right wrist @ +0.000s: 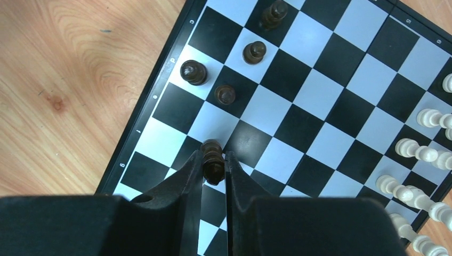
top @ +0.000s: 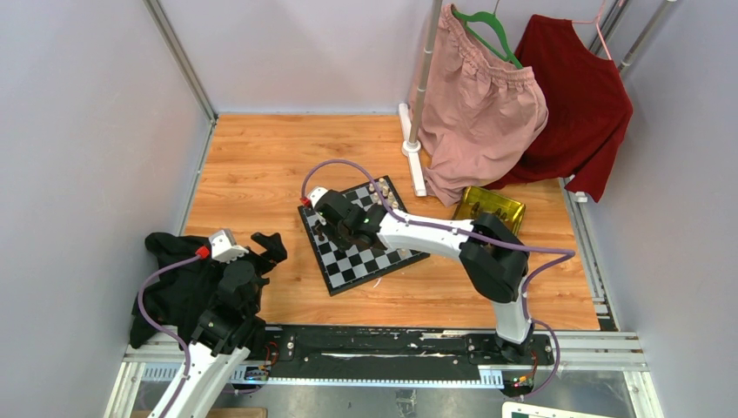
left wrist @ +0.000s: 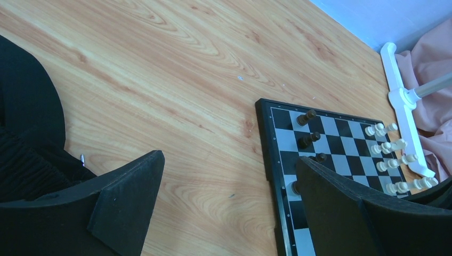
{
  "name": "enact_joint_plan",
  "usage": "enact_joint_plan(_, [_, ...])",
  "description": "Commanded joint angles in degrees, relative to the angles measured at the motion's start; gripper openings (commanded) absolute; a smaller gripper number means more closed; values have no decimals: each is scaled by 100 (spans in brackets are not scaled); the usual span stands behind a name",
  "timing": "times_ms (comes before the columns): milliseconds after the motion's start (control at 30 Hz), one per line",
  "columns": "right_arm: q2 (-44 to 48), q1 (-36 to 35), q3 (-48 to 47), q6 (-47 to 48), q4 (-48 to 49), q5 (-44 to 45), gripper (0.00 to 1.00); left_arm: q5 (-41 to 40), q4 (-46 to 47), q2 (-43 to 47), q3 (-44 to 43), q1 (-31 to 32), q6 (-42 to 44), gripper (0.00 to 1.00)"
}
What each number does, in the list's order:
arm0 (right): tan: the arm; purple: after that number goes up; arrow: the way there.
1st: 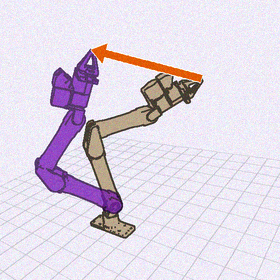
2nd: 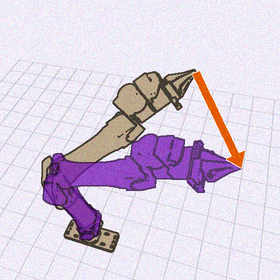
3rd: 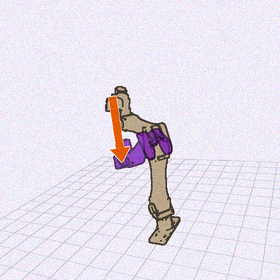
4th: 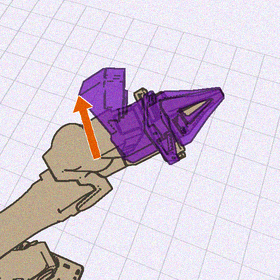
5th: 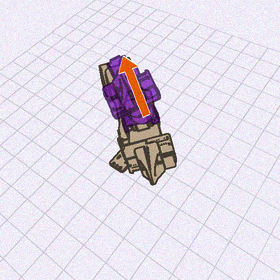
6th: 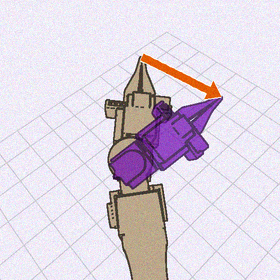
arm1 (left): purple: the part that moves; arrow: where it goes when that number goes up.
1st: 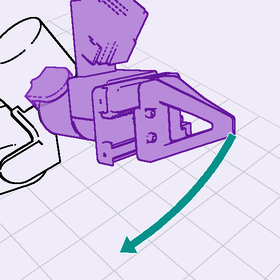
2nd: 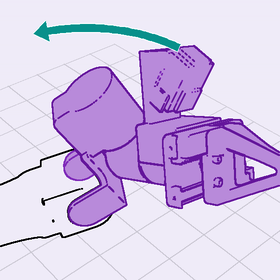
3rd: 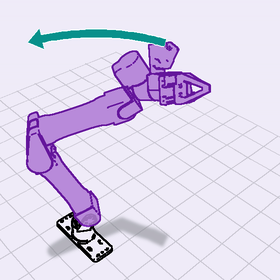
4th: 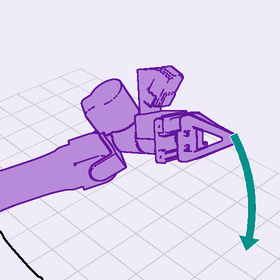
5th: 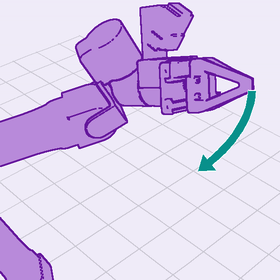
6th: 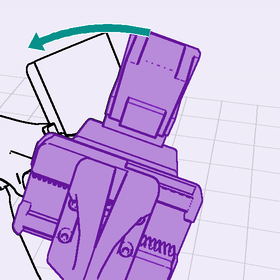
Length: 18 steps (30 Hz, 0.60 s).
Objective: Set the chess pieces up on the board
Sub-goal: Pick up the chess piece from the chessboard, then place the chess piece on the chessboard.
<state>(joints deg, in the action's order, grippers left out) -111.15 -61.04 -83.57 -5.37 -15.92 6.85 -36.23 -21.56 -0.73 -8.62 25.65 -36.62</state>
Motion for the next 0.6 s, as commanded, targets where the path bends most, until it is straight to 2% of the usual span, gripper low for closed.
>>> enact_joint_plan(0, [70, -163, -198, 17, -171, -79, 0, -81, -68, 235, 61, 37, -17, 100])
enact_joint_plan(567, [-426, -303, -760, 93, -262, -170, 0, -82, -87, 258, 61, 37, -25, 100])
